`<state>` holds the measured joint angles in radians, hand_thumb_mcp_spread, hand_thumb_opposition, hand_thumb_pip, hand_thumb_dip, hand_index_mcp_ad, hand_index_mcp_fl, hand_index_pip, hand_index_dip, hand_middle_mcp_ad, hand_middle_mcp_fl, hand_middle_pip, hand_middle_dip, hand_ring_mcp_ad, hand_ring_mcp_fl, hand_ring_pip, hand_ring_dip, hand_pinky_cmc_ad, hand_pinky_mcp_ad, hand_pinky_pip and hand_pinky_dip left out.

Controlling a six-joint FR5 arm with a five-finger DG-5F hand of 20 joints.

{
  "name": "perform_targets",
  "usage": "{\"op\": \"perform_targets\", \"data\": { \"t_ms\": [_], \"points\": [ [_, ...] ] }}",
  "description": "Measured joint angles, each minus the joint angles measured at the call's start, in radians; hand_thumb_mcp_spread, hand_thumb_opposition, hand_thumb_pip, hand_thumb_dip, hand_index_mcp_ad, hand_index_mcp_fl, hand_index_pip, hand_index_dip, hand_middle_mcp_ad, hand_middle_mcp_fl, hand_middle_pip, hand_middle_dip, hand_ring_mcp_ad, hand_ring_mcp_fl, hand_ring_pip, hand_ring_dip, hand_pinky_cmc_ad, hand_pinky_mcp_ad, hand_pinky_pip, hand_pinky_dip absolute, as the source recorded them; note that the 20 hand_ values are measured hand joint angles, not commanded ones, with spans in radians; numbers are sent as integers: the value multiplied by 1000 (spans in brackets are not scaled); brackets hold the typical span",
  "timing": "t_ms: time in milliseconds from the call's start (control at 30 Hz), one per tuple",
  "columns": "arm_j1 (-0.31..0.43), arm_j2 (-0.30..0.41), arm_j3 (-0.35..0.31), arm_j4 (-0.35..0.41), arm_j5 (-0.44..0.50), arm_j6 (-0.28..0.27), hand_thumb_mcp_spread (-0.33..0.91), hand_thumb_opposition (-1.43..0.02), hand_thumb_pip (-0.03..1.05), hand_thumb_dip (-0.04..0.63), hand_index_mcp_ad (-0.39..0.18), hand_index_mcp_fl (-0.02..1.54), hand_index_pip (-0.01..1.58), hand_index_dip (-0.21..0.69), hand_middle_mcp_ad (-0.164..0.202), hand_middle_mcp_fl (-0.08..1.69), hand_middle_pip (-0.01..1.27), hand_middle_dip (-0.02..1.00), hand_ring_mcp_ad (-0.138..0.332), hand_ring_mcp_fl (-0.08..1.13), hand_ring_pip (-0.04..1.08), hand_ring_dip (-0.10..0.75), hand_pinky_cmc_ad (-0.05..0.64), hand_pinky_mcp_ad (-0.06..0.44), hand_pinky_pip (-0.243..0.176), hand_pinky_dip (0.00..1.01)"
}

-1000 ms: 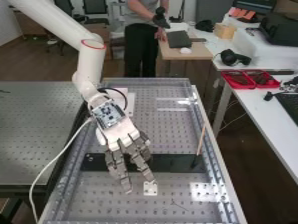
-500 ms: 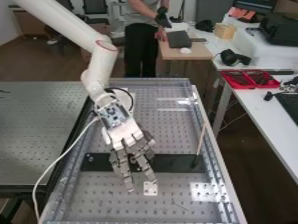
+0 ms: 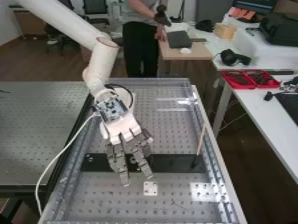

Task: Grab the pcb board and place it in the clear container

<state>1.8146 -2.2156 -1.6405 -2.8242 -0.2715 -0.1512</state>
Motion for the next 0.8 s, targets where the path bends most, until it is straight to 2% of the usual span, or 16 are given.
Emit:
{"op": "perform_targets", "data": {
  "t_ms": [33, 100, 333, 567, 800],
  "points": [
    [1, 4, -5, 14, 0, -12, 333, -829, 639, 206, -23, 56, 1552, 138, 42, 7, 143, 126, 255, 3, 157, -2, 333, 211, -124, 878],
    [4, 18, -28, 92, 1, -83, 333, -829, 639, 206, -23, 56, 1552, 138, 42, 7, 140, 126, 258, 0, 157, -2, 333, 211, -124, 881],
    [15, 30, -46, 231, 11, -232, 333, -829, 639, 206, -23, 56, 1552, 138, 45, 3, 140, 126, 262, 0, 157, 0, 335, 211, -124, 888],
    [18, 16, -44, 293, 8, -300, 333, -829, 639, 206, -23, 56, 1552, 138, 45, 7, 140, 126, 257, 0, 154, 0, 335, 215, -124, 888],
    [19, -11, -36, 307, 16, -302, 333, -829, 639, 222, -23, 56, 1552, 138, 45, 7, 143, 126, 257, 0, 154, 0, 335, 211, -124, 888]
  ]
}}
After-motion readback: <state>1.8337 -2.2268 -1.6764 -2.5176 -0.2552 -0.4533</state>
